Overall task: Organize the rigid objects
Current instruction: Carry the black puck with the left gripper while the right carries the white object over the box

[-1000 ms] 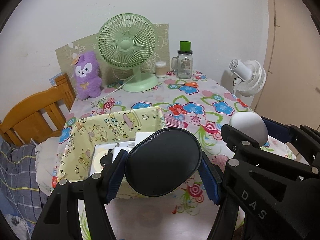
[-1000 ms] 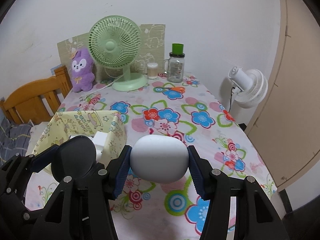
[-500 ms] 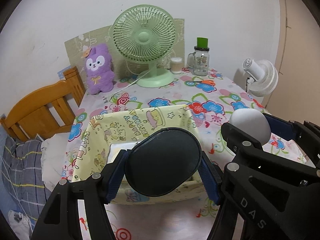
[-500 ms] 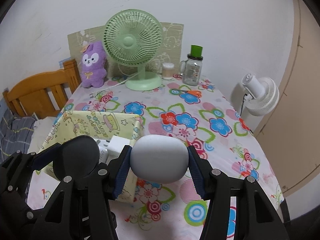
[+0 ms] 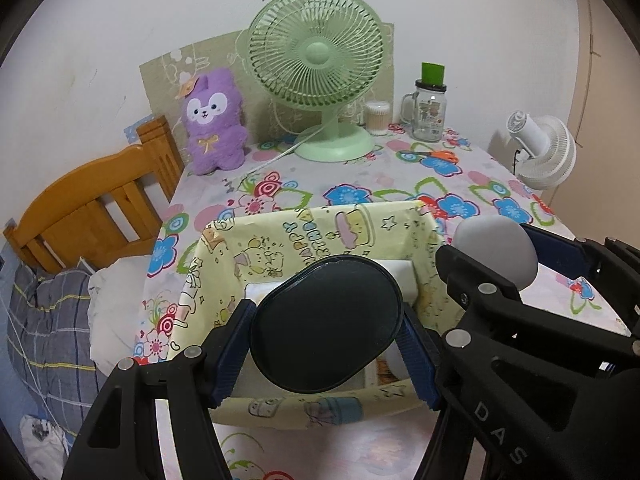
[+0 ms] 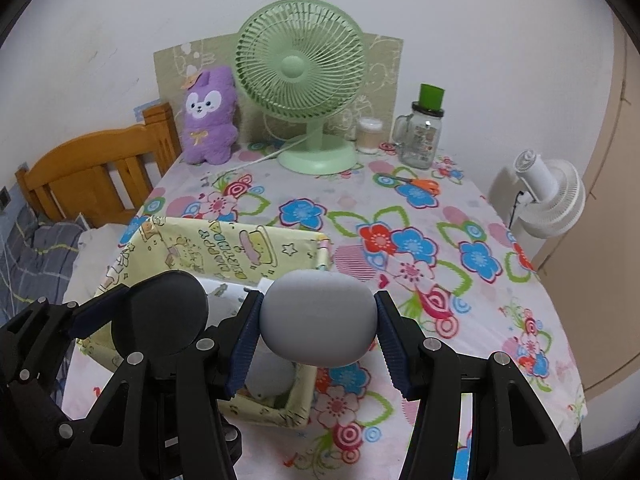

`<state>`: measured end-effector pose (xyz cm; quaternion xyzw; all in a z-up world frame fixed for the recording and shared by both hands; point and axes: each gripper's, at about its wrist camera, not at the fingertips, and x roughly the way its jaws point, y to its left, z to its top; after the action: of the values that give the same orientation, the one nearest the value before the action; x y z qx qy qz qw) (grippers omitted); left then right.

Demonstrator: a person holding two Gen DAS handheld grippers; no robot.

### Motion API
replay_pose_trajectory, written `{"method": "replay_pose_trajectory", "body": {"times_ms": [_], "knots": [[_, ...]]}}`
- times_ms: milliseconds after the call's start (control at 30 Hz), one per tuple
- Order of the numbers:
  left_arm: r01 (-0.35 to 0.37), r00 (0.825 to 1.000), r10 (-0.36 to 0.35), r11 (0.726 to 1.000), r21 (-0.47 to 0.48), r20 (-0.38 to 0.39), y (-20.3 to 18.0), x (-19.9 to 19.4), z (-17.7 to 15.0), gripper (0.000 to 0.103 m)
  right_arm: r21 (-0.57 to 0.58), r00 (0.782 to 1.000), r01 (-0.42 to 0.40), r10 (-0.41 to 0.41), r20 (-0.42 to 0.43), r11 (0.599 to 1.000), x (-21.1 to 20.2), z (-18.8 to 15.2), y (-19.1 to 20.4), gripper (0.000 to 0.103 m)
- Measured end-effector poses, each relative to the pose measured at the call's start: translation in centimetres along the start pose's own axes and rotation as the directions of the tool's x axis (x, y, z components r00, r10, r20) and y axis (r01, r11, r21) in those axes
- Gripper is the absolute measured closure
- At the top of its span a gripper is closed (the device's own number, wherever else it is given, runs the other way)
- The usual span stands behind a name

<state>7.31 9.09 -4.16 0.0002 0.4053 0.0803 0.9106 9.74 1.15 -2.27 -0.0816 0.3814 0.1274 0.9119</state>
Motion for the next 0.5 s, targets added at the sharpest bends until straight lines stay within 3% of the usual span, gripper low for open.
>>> {"method": "replay_pose_trajectory", "body": {"times_ms": [500], "knots": [[0.002,0.998,-0.005,0.999,-0.041,-0.063,2.1,3.1,0.1,0.032,-0.04,0.999,-0.018,0.017,-0.034,0.999,3.4,1.0,2.0,0.044]]}}
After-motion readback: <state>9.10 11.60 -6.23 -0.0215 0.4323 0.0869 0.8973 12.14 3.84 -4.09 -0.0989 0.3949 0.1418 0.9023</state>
